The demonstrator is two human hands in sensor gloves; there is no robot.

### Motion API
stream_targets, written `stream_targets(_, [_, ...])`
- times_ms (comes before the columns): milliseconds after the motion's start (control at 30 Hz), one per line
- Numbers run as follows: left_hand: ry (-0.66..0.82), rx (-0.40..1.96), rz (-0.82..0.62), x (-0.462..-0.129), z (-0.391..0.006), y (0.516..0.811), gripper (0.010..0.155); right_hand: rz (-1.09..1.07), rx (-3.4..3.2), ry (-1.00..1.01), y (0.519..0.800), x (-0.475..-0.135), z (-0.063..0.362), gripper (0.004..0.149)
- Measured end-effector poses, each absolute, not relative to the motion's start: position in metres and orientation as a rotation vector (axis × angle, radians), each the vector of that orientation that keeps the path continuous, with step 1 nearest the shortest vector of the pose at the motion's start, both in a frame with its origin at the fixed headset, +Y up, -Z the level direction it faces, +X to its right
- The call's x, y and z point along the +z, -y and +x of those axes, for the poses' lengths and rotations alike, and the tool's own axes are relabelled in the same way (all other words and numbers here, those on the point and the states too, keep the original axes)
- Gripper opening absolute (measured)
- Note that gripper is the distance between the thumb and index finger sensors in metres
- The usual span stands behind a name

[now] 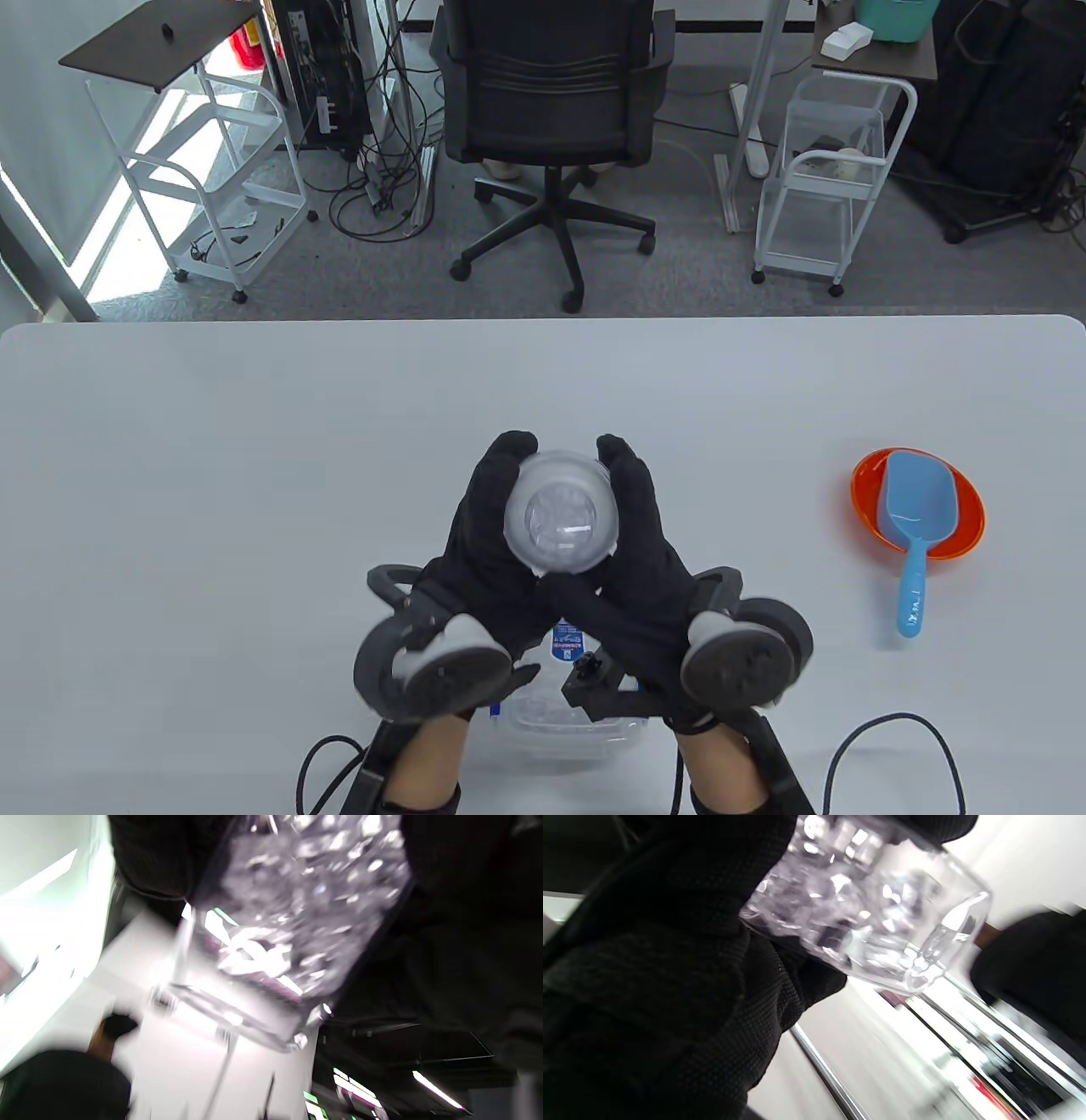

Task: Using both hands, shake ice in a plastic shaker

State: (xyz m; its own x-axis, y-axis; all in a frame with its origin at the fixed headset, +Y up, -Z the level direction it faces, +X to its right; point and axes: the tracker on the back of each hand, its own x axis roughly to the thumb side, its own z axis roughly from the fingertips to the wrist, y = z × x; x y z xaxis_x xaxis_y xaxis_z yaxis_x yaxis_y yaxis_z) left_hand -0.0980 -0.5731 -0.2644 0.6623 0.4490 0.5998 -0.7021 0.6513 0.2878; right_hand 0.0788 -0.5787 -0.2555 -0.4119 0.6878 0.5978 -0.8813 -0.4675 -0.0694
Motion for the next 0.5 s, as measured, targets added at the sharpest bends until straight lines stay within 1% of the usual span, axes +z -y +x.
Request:
stream_targets(33, [0.504,0.767,0.417,-0.277,-0.098,0.588,0.113,0.576,2.002,0.398,0.588,-0.263,0.078,0.093])
stream_targets(67, [0.462,0.872,0.274,-0.291,-0.098,0.608,0.113,0.496,2.029,0.309,0.603,-0.272,0.078,0.092])
stream_targets(100, [0.430,0.937,0.186,-0.300,-0.098,0.624,0.114,0.443,2.063,0.249,0.617,-0.280,0.077,0.092])
stream_targets(133, [0.422,0.946,0.150,-0.304,-0.098,0.633,0.113,0.422,2.082,0.211,0.624,-0.284,0.078,0.092])
stream_targets(167, [0.407,0.918,0.128,-0.308,-0.098,0.640,0.113,0.401,2.082,0.129,0.632,-0.289,0.079,0.092])
stream_targets(200, [0.405,0.888,0.108,-0.310,-0.099,0.641,0.113,0.394,2.068,0.094,0.634,-0.290,0.079,0.092])
stream_targets(267, [0.407,0.862,0.119,-0.308,-0.099,0.634,0.113,0.397,2.029,0.098,0.632,-0.290,0.080,0.092])
stream_targets(367, [0.430,0.818,0.199,-0.299,-0.099,0.616,0.113,0.422,2.005,0.176,0.620,-0.284,0.080,0.093])
stream_targets(433, [0.475,0.808,0.235,-0.292,-0.099,0.604,0.112,0.447,2.010,0.215,0.613,-0.279,0.081,0.098])
stream_targets(500, [0.507,0.776,0.271,-0.284,-0.098,0.591,0.112,0.495,1.980,0.200,0.604,-0.274,0.083,0.101])
